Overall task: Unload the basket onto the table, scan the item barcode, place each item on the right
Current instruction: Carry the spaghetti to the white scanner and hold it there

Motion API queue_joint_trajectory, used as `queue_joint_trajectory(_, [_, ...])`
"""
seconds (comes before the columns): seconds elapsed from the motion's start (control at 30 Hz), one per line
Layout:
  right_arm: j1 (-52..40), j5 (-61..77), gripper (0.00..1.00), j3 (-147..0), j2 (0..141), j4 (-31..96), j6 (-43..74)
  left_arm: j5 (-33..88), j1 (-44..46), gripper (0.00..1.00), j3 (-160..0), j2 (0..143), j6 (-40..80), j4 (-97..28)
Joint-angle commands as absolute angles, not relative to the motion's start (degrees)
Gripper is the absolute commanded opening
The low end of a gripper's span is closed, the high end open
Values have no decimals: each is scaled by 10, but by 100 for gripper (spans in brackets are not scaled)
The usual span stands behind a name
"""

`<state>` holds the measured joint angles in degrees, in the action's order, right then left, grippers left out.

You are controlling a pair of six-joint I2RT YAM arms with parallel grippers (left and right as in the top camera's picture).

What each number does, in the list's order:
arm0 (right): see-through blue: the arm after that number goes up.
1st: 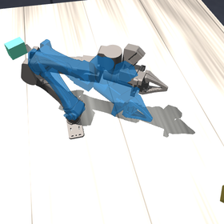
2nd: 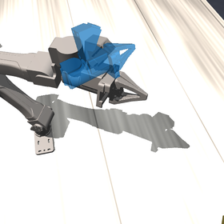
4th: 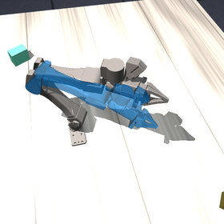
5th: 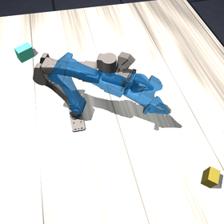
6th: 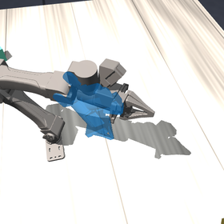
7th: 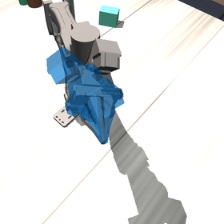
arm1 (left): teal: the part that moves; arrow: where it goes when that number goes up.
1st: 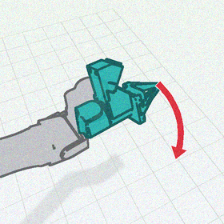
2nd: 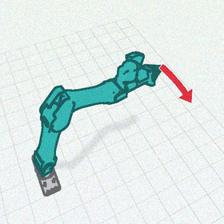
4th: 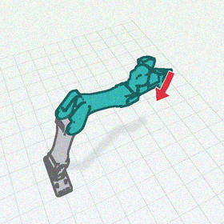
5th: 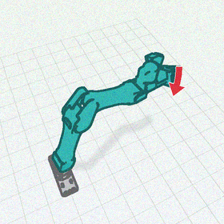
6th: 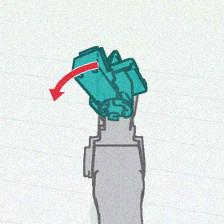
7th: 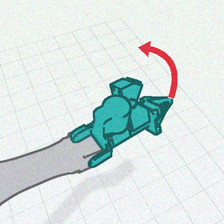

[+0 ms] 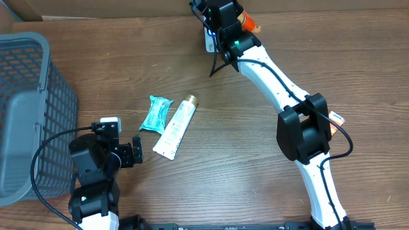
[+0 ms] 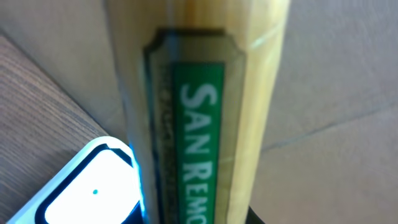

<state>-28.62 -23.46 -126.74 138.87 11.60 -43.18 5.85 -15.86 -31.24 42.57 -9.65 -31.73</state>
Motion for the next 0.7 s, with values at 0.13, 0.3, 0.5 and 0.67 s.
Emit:
queue_joint_trajectory(0.13, [-294,-235,4,-1275,1403,69,-524,67,-162,100,-311,427,-107,-315])
queue_joint_trajectory(0.3, [-296,-232,4,-1275,1408,69,-524,67,-162,100,-311,427,-107,-315])
queue_joint_trajectory(0.5, [-300,-228,4,-1275,1408,69,-523,67,-162,100,-311,427,-107,-315])
queue_joint_trajectory(0.67, [-303,-229,4,-1275,1408,72,-523,67,-162,100,-311,427,-107,-315])
